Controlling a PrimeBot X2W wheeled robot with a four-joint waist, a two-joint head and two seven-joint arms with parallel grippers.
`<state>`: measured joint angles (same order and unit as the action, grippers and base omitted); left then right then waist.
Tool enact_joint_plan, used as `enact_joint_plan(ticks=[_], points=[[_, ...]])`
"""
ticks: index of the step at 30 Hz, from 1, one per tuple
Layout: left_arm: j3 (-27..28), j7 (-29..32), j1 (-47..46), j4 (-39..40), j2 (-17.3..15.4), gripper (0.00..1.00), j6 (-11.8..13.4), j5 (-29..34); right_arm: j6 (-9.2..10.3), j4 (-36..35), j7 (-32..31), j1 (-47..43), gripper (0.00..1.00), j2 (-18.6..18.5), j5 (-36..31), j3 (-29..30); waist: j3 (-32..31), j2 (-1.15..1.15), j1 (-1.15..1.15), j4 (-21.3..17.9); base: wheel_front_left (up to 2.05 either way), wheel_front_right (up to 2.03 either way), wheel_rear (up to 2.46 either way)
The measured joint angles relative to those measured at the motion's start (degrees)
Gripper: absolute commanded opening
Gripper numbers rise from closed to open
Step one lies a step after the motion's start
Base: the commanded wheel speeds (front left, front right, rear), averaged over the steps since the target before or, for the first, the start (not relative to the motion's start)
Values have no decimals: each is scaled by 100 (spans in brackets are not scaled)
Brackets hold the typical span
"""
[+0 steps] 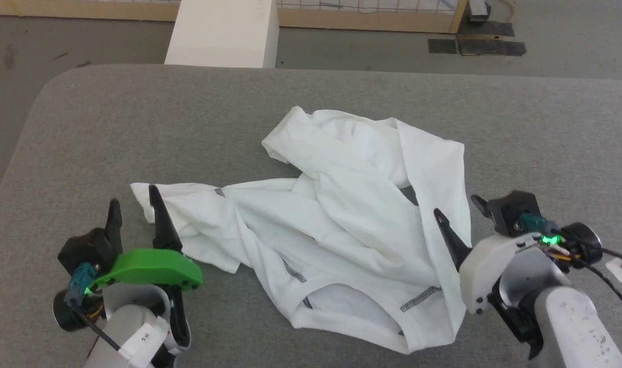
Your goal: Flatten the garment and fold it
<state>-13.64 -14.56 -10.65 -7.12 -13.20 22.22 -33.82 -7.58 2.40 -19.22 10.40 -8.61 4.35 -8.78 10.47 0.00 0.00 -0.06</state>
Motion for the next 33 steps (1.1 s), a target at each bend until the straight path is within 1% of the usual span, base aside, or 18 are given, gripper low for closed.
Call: enact_joint_plan(ticks=[1, 3, 6, 7, 10, 14, 15, 16, 17, 18, 22, 28, 31, 33], points=[[98, -8, -11, 172, 69, 100, -66, 209, -1, 86, -58, 148, 100, -10, -22, -9, 17, 0, 0, 45, 0, 0, 0], [248, -21, -24, 487, 313, 100, -286, 691, 0, 338, -157, 533, 100, -25, -97, -40, 69, 0, 0, 158, 0, 0, 0], [334, -23, -22, 680, 717, 100, -638, 1121, 0, 791, -321, 983, 100, -26, -203, -42, 157, 0, 0, 324, 0, 0, 0], [354, -22, -23, 700, 791, 100, -724, 1191, 0, 938, -403, 1083, 100, -25, -233, -54, 185, 0, 0, 371, 0, 0, 0], [412, -22, -24, 693, 940, 100, -987, 1428, -1, 1435, -768, 1358, 100, -26, -371, -80, 302, 0, 0, 544, 0, 0, 0], [391, -22, -24, 552, 995, 100, -1235, 1511, -1, 1837, -1284, 1524, 100, -118, -490, -182, 439, 0, 0, 735, 0, 0, 0], [391, -22, -24, 508, 1001, 100, -1269, 1519, -1, 1871, -1402, 1549, 72, -157, -552, -171, 474, 0, 0, 780, 0, 0, 0], [393, -22, -24, 477, 1004, 100, -1304, 1513, -1, 1855, -1437, 1563, 40, -170, -591, -122, 508, 0, 0, 820, 0, 0, 0], [389, -22, -24, 472, 1004, 100, -1308, 1478, -1, 1819, -1436, 1574, 25, -157, -598, -47, 539, 0, 0, 852, 0, 0, 0], [388, -22, -24, 471, 1004, 100, -1307, 1448, -1, 1782, -1428, 1574, 0, -149, -610, -1, 562, 0, 0, 873, 0, 0, 0], [402, -22, -20, 435, 1007, 100, -1285, 1406, -1, 1537, -1230, 1535, 0, -37, -606, 307, 588, 0, 0, 885, 0, 0, 0], [555, -22, 15, 400, 1015, 100, -1265, 1427, -1, 845, -717, 1151, 0, 263, -159, 996, 459, 0, 0, 708, 0, 0, 0], [609, -22, 36, 356, 1016, 100, -1336, 1477, -1, 422, -512, 832, 0, 415, 32, 1645, 352, 0, 0, 565, 0, 0, 0], [656, -22, 49, 332, 1018, 100, -1366, 1481, -1, 177, -398, 559, 0, 479, 143, 2263, 263, 0, 0, 473, 0, 0, 0]])
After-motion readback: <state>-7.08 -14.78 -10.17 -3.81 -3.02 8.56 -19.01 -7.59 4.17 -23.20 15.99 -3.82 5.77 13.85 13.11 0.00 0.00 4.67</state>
